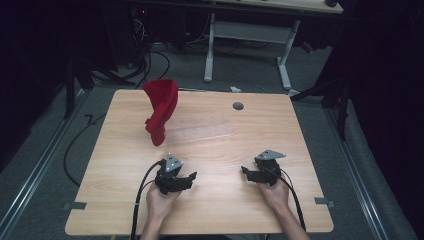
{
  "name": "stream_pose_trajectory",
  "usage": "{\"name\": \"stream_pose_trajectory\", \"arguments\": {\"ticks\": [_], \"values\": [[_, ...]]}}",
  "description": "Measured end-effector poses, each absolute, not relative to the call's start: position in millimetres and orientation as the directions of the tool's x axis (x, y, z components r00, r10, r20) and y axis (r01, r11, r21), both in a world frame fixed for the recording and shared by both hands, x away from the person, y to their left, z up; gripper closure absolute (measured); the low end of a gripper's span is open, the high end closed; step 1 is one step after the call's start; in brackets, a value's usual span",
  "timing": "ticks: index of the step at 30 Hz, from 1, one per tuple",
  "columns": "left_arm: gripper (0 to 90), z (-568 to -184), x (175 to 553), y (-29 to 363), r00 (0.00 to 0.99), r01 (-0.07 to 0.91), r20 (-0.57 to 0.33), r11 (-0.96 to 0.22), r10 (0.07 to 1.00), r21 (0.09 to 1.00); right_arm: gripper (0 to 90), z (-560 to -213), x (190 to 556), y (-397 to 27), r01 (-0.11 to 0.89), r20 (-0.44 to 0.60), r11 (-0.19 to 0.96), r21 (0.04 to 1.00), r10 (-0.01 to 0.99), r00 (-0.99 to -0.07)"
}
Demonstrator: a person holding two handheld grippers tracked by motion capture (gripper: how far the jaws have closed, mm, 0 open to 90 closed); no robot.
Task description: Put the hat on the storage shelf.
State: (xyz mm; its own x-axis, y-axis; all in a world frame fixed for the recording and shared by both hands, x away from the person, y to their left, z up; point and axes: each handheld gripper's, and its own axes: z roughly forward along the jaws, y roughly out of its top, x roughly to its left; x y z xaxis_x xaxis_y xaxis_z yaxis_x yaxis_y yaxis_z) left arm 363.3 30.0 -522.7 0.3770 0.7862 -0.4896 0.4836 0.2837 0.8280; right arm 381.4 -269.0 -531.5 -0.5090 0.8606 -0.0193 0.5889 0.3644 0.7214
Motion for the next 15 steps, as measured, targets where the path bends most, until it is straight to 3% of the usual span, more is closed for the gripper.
{"name": "stream_pose_trajectory", "arguments": {"ticks": [15], "values": [[34.4, -542.0, 379.4, 30.0, 0.312, 0.472, -0.422, 0.247, 0.851, 0.846, 31.7, -531.4, 381.3, -268.8, 0.590, -0.018, 0.363, 0.721, 0.861, -0.508]]}}
